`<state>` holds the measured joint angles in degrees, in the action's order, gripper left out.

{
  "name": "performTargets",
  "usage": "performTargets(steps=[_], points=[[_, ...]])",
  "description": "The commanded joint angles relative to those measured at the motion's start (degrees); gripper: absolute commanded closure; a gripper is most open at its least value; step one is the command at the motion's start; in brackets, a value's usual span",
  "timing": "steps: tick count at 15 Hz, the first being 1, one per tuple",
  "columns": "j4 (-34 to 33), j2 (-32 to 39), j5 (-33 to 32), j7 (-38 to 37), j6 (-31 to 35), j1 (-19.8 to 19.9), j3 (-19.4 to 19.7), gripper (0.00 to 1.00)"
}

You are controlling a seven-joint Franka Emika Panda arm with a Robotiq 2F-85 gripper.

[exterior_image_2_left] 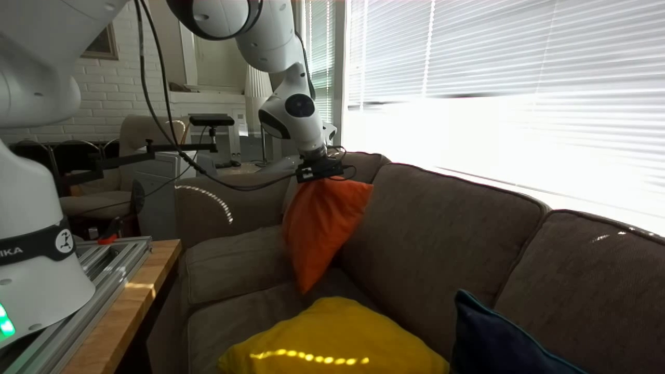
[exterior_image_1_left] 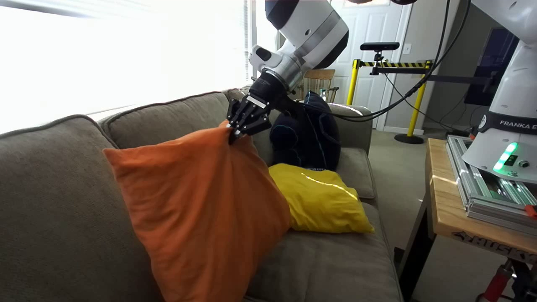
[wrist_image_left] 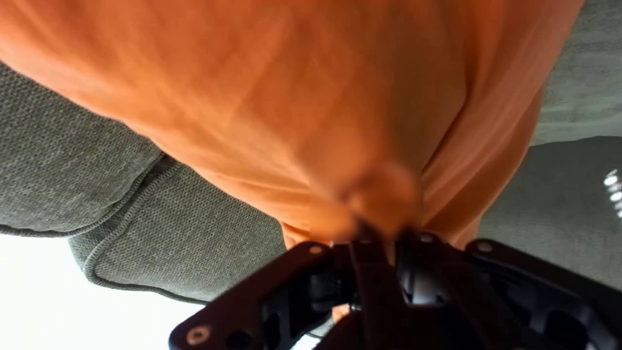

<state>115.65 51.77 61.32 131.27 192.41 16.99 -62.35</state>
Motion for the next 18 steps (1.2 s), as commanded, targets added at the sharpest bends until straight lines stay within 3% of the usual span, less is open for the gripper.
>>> performTargets(steps=[1, 9, 10, 18], points=[[0.00, 0.00, 0.00, 0.00, 0.02, 0.00, -0.03, 0.90], [0.00, 0.00, 0.00, 0.00, 0.26, 0.00, -0.04, 0.90], [0.00, 0.00, 0.00, 0.00, 0.26, 0.00, -0.04, 0.98], [-4.06, -0.43, -7.81, 5.84, -12.33, -1.43, 7.58, 0.98]])
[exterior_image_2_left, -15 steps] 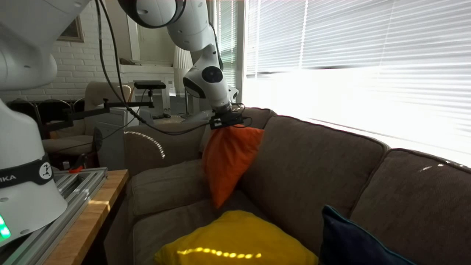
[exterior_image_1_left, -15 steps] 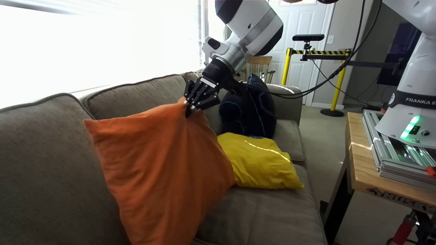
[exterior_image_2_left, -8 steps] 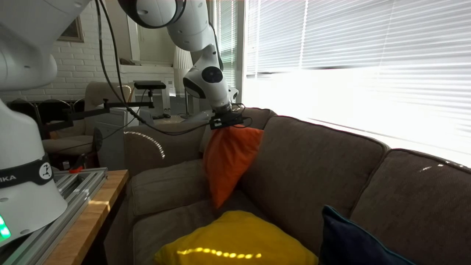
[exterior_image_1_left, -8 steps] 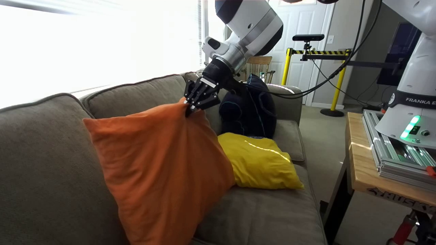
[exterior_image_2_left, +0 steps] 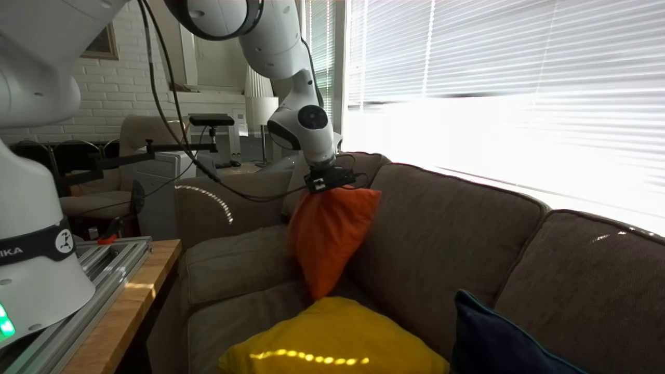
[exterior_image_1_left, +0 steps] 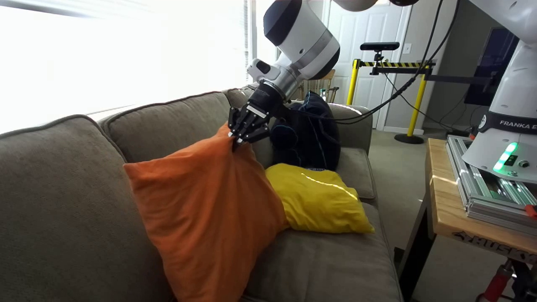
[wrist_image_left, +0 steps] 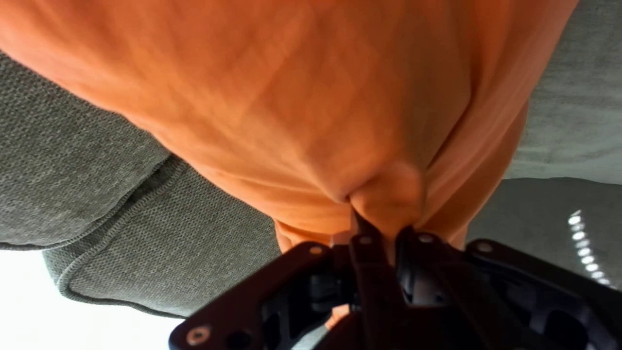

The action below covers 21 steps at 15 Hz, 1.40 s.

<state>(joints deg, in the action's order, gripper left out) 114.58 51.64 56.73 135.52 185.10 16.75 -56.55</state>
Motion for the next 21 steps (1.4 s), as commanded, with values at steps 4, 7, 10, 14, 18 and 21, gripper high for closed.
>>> performTargets(steps=[4, 7, 10, 14, 18, 21], points=[[-6.78, 1.27, -6.82, 1.86, -9.67, -3.05, 2.36, 0.98], [-8.29, 1.25, -7.39, 1.09, -11.92, -5.27, 1.57, 0.98], [-10.65, 2.19, -6.92, 1.09, -10.59, -8.60, 1.98, 0.98], [-12.41, 2.75, -6.16, 1.07, -7.86, -10.70, 3.00, 0.98], [-15.58, 6.93, -5.72, 3.20, -1.73, -10.44, 1.34, 0.98], [-17.33, 10.47, -5.86, 2.86, 6.20, -10.24, -0.71, 0.98]])
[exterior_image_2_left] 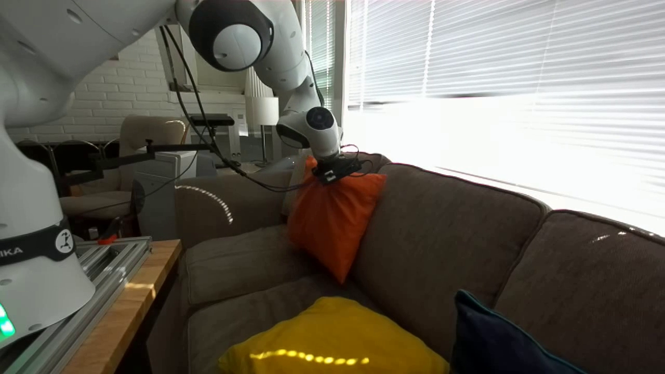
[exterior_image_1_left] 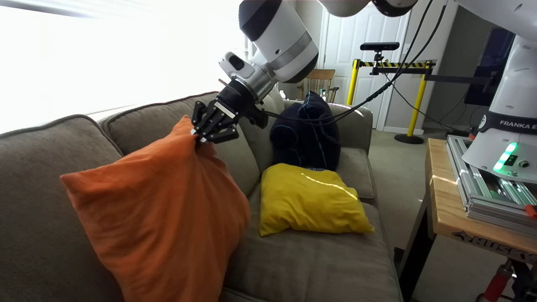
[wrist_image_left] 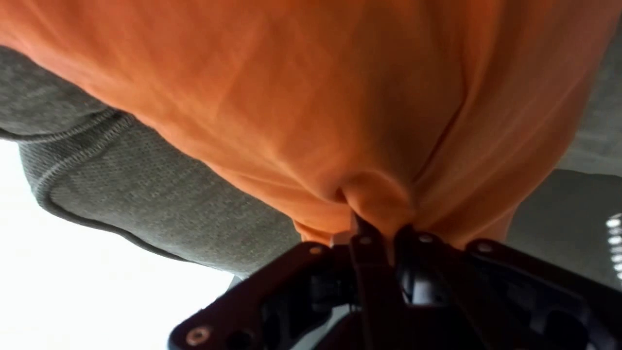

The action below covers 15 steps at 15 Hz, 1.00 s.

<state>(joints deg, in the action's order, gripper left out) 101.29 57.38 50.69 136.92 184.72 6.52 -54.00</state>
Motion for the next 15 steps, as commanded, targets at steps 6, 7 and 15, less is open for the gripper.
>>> performTargets(steps=[6, 7, 15], points=[[-4.75, 8.74, -0.75, -0.72, 15.02, -0.51, -6.39, 0.98], [-3.99, 8.43, -0.30, -0.95, 15.70, -0.48, -6.69, 0.98], [-4.64, 6.85, 1.08, -0.84, 21.05, -3.41, -4.01, 0.29]])
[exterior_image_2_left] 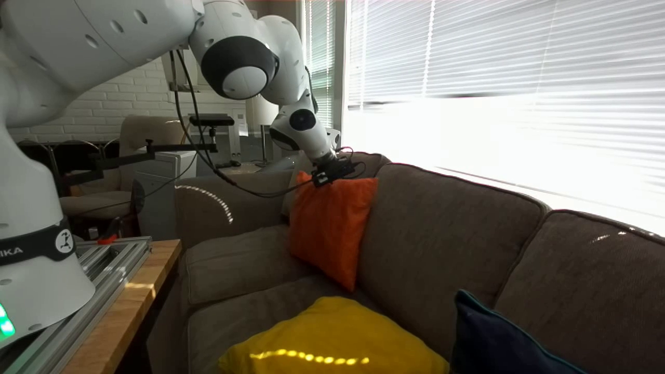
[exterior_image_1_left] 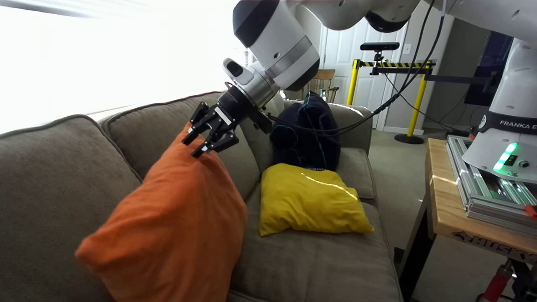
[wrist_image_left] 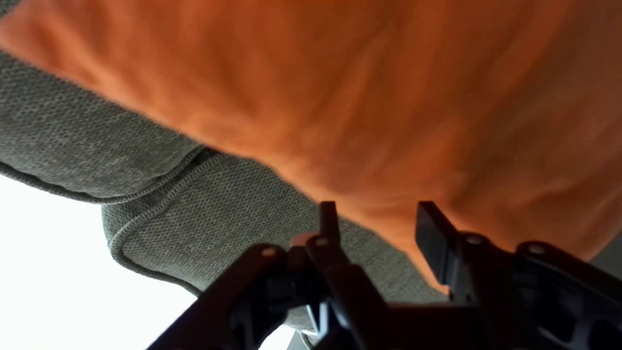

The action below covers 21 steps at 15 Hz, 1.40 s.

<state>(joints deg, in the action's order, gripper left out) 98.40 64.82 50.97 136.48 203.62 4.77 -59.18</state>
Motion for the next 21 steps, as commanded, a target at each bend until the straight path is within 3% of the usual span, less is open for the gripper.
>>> performTargets(steps=[1, 4, 5, 11, 12, 13, 14, 15, 16, 17, 18, 21], points=[[-1.85, -0.68, 0.94, -0.31, 2.69, -1.79, 1.29, 0.23], [-2.56, -0.65, 0.96, -0.10, 3.72, -2.03, 1.51, 0.03], [-2.70, -0.62, 0.90, -0.09, 4.08, -2.02, 1.47, 0.00], [-2.75, -2.98, 3.93, 1.50, 1.01, -2.31, 3.71, 0.00], [0.82, -9.57, -0.79, -11.13, -4.63, -5.41, 12.09, 0.00], [-2.10, -5.38, 4.49, 0.03, -2.23, -3.13, 6.71, 0.00], [-1.41, -7.30, 4.62, -1.04, -4.79, -3.82, 9.19, 0.00], [2.29, -13.42, -1.56, -13.56, -10.64, -6.45, 16.58, 0.00], [-0.26, -10.88, 5.17, -3.23, -11.46, -4.29, 12.74, 0.00], [1.08, -13.67, 5.85, -6.10, -15.46, -4.67, 15.18, 0.00], [-1.24, -8.78, 2.87, -5.05, -10.32, -4.32, 12.28, 0.00], [-1.20, -9.41, 3.08, -5.05, -11.29, -4.12, 12.69, 0.00]])
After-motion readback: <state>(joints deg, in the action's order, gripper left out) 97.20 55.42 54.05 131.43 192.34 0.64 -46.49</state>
